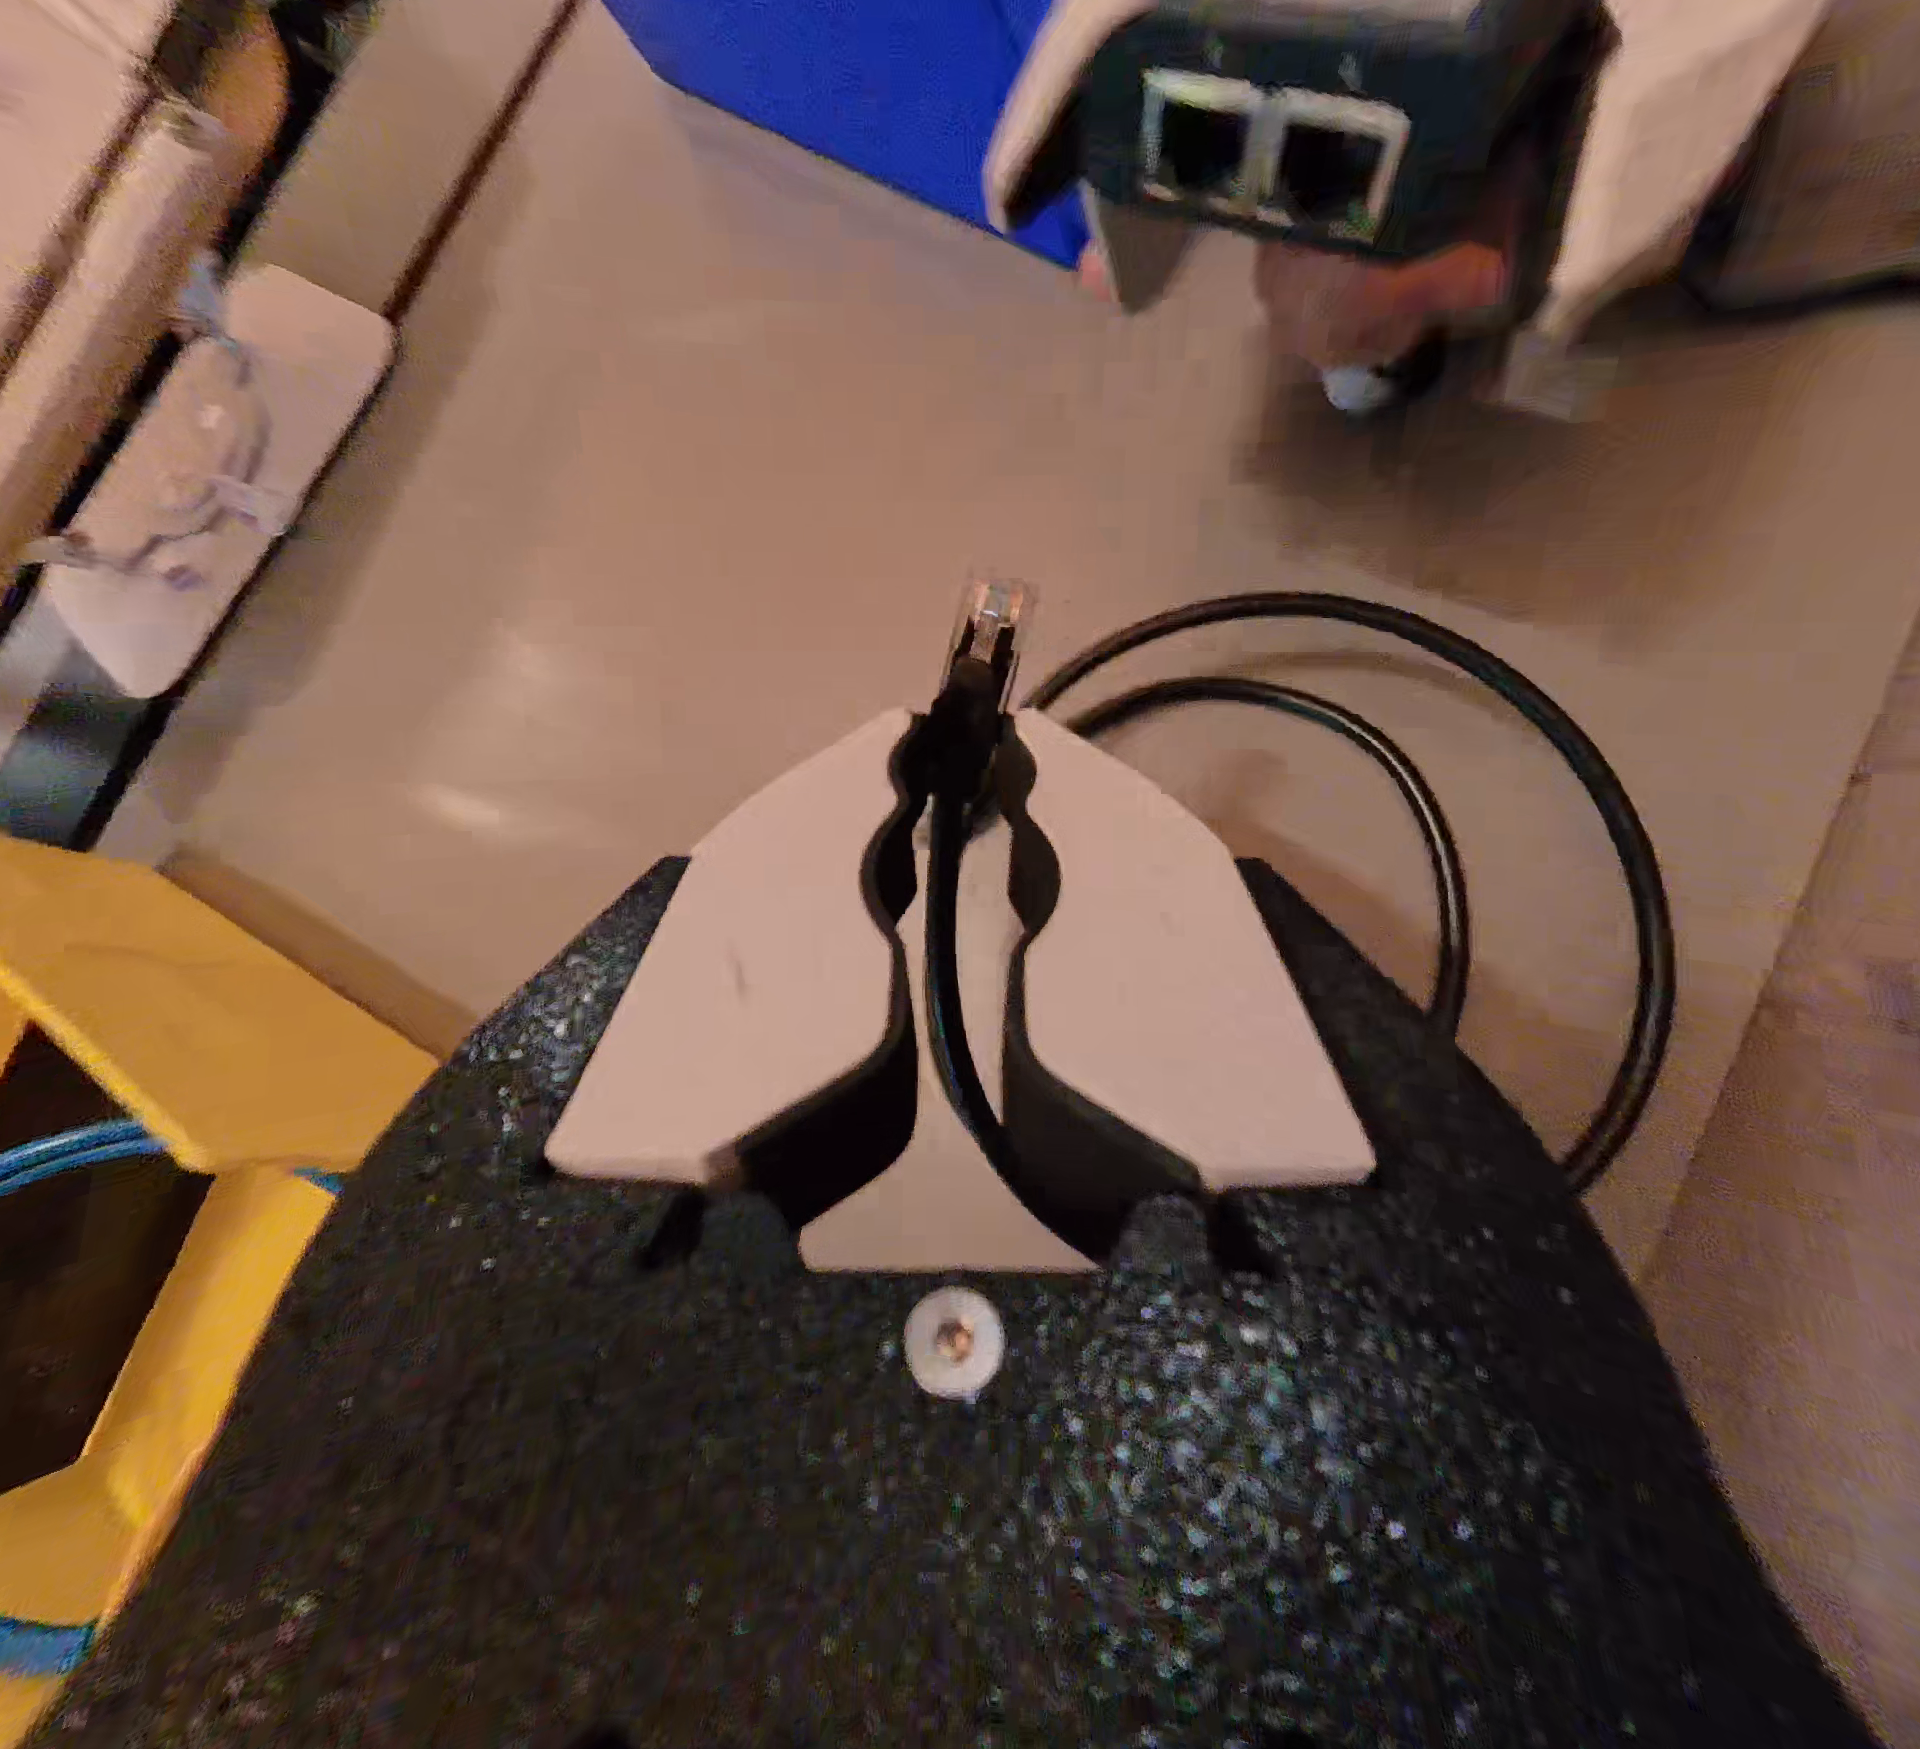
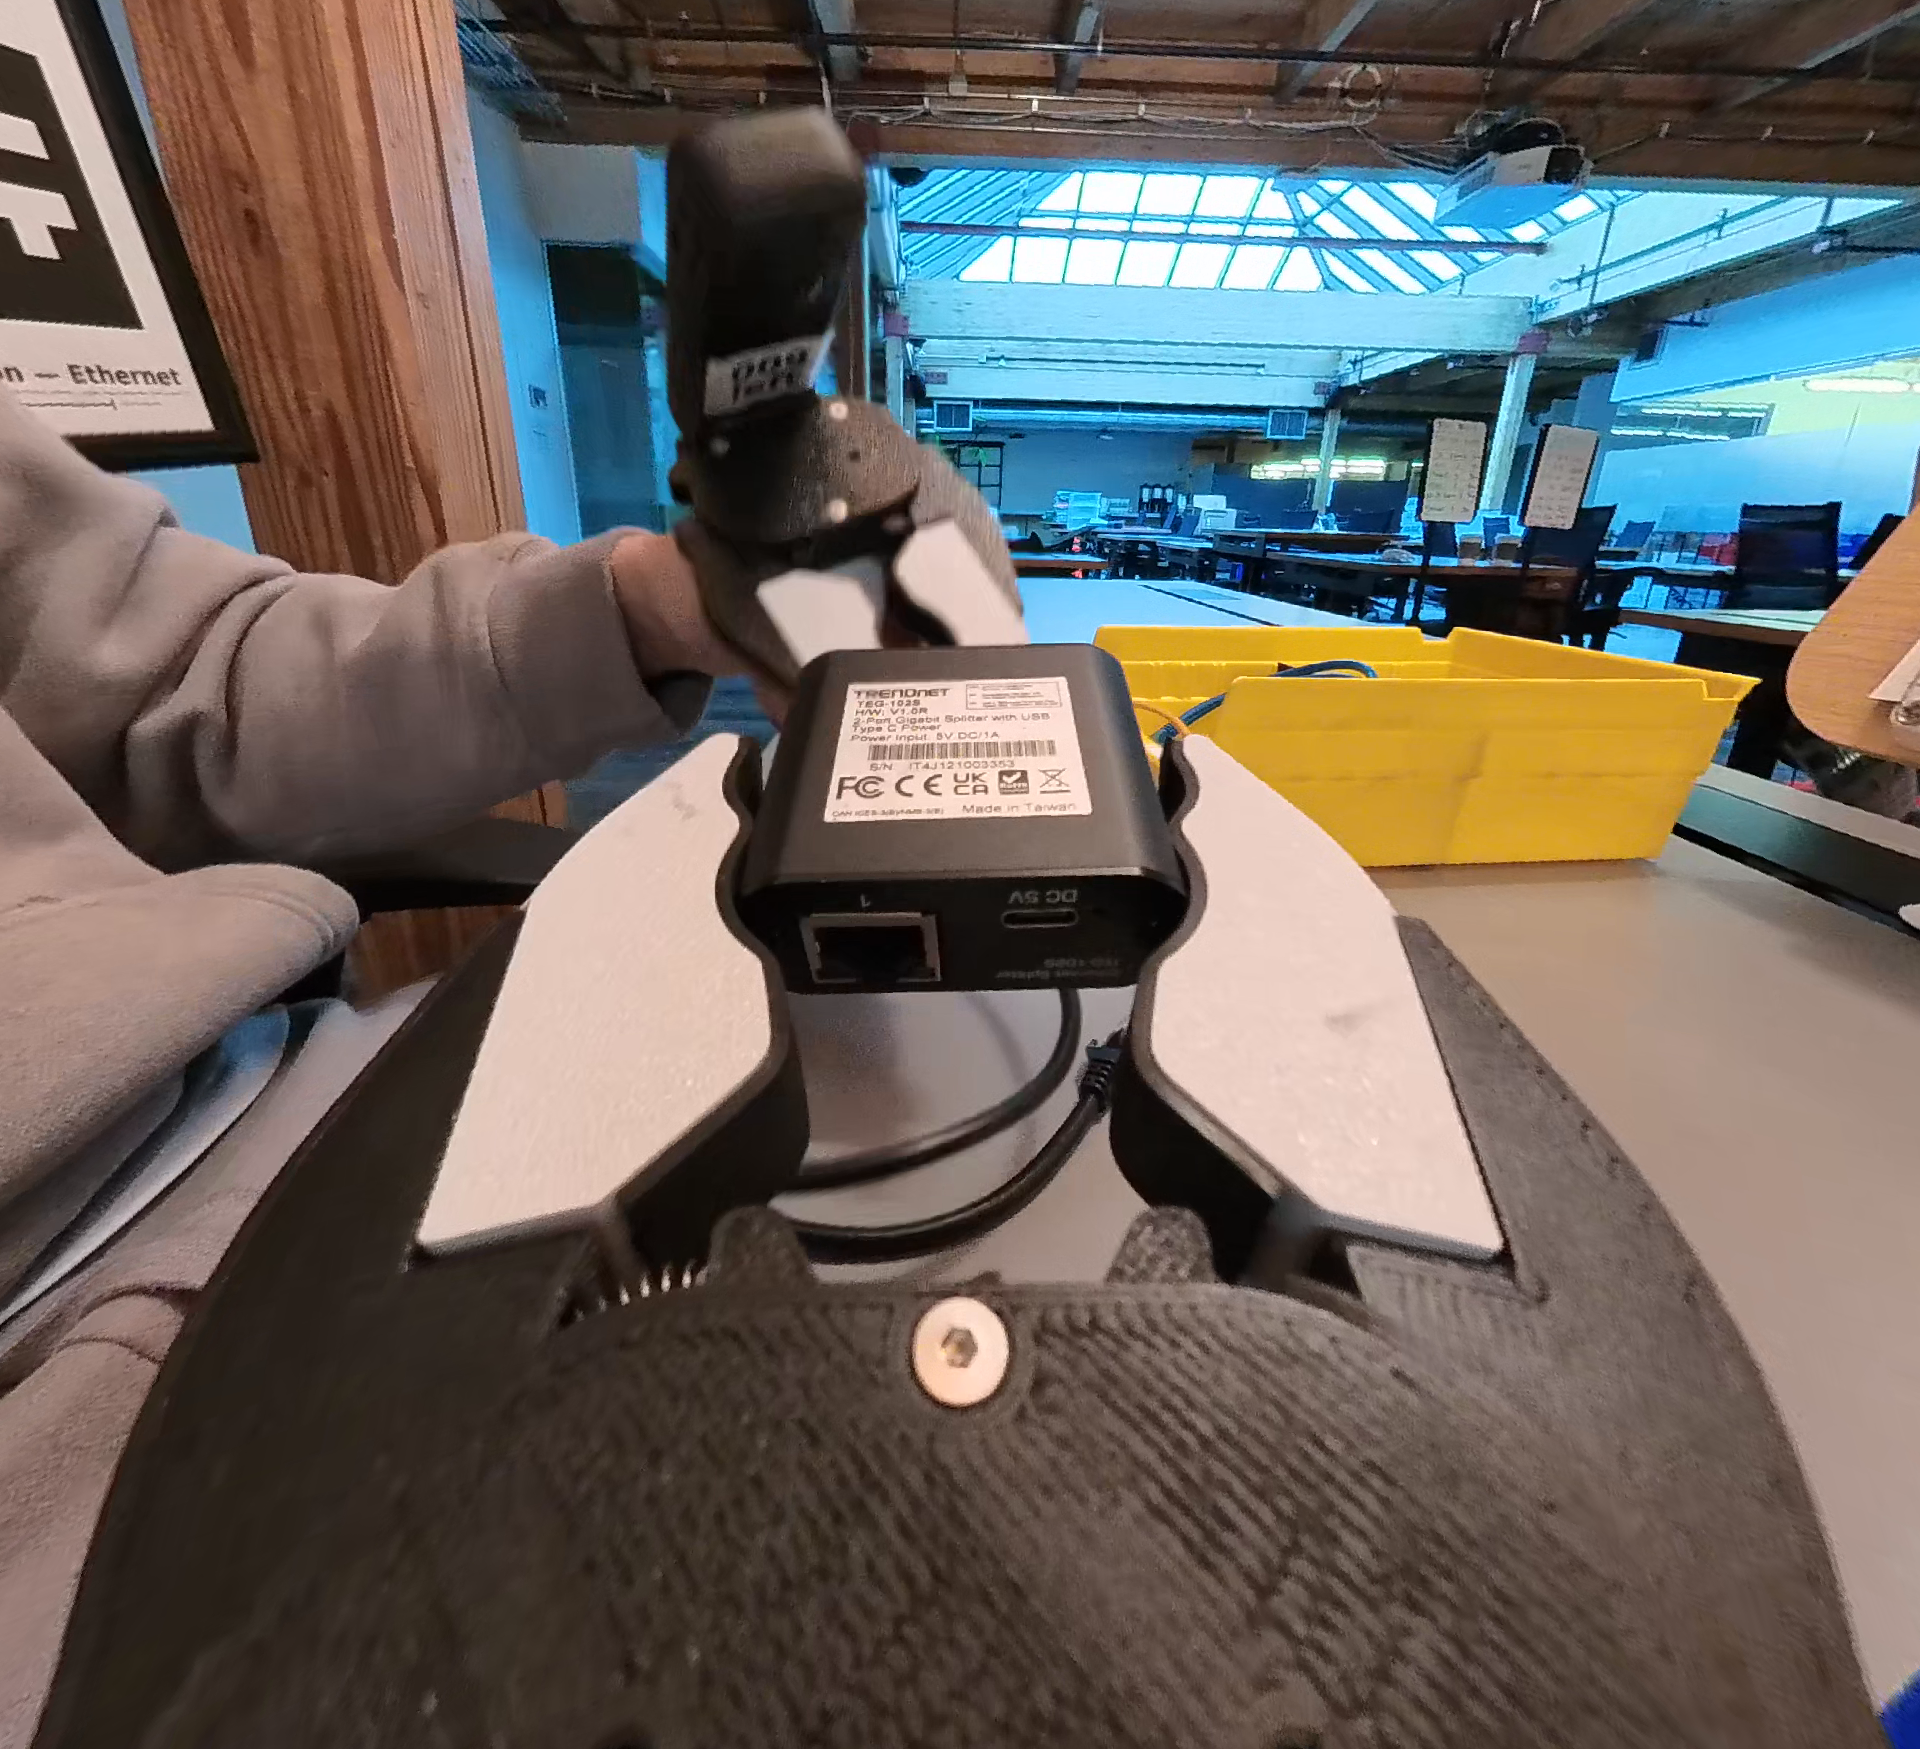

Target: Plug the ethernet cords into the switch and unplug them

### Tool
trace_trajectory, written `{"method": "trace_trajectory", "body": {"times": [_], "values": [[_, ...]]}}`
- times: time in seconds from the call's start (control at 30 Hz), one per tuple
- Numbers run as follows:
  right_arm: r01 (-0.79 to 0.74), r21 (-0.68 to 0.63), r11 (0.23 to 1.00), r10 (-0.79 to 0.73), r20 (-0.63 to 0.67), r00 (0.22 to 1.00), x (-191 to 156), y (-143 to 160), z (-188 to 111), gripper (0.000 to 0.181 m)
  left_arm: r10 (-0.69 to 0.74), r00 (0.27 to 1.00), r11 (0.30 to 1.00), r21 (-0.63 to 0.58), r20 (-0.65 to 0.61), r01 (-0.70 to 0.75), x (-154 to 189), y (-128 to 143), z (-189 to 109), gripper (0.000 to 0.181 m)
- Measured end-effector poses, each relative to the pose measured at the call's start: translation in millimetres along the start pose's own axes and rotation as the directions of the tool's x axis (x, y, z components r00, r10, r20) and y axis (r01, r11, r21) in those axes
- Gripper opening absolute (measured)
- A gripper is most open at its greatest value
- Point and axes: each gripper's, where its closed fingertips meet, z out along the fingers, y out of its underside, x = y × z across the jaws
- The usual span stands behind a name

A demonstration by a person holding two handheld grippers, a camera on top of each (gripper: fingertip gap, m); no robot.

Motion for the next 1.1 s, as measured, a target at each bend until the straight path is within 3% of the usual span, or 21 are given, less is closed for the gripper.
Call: {"method": "trace_trajectory", "body": {"times": [0.1, 0.2, 0.27, 0.33, 0.43, 0.57, 0.8, 0.97, 1.1], "values": [[-0.016, 0.027, 1.0, 0.016, -0.007, 1.0, 3, -3, -3, 0.072, -0.102, 0.964, 0.987, 0.144, 0.247, 0.068, -60, -23, -33, 0.012], [-0.035, 0.071, 0.997, 0.037, -0.024, 0.999, 7, -8, -8, 0.072, -0.14, 0.811, 0.97, 0.245, 0.568, -0.004, -122, -37, -79, 0.012], [-0.044, 0.091, 0.995, 0.047, -0.033, 0.998, 9, -10, -10, 0.072, -0.137, 0.695, 0.949, 0.294, 0.705, -0.111, -141, -51, -110, 0.012], [-0.046, 0.102, 0.994, 0.05, -0.035, 0.998, 10, -12, -11, 0.073, -0.075, 0.654, 0.931, 0.288, 0.753, -0.226, -137, -65, -122, 0.012], [-0.052, 0.106, 0.993, 0.056, -0.034, 0.998, 10, -12, -12, 0.072, 0.076, 0.682, 0.894, 0.253, 0.727, -0.369, -108, -70, -103, 0.012], [-0.046, 0.109, 0.993, 0.05, -0.033, 0.998, 10, -12, -12, 0.073, 0.234, 0.764, 0.879, 0.206, 0.602, -0.431, -58, -42, -54, 0.012], [-0.052, 0.119, 0.991, 0.057, -0.037, 0.998, 11, -13, -13, 0.073, 0.402, 0.672, 0.777, 0.157, 0.622, -0.61, 15, -18, -29, 0.014], [-0.052, 0.121, 0.991, 0.056, -0.034, 0.998, 11, -14, -13, 0.073, 0.416, 0.731, 0.809, 0.147, 0.541, -0.569, 38, 11, -22, 0.017], [-0.048, 0.121, 0.992, 0.053, -0.035, 0.998, 11, -14, -13, 0.072, 0.381, 0.82, 0.867, 0.143, 0.427, -0.477, 46, 35, -20, 0.019]]}}
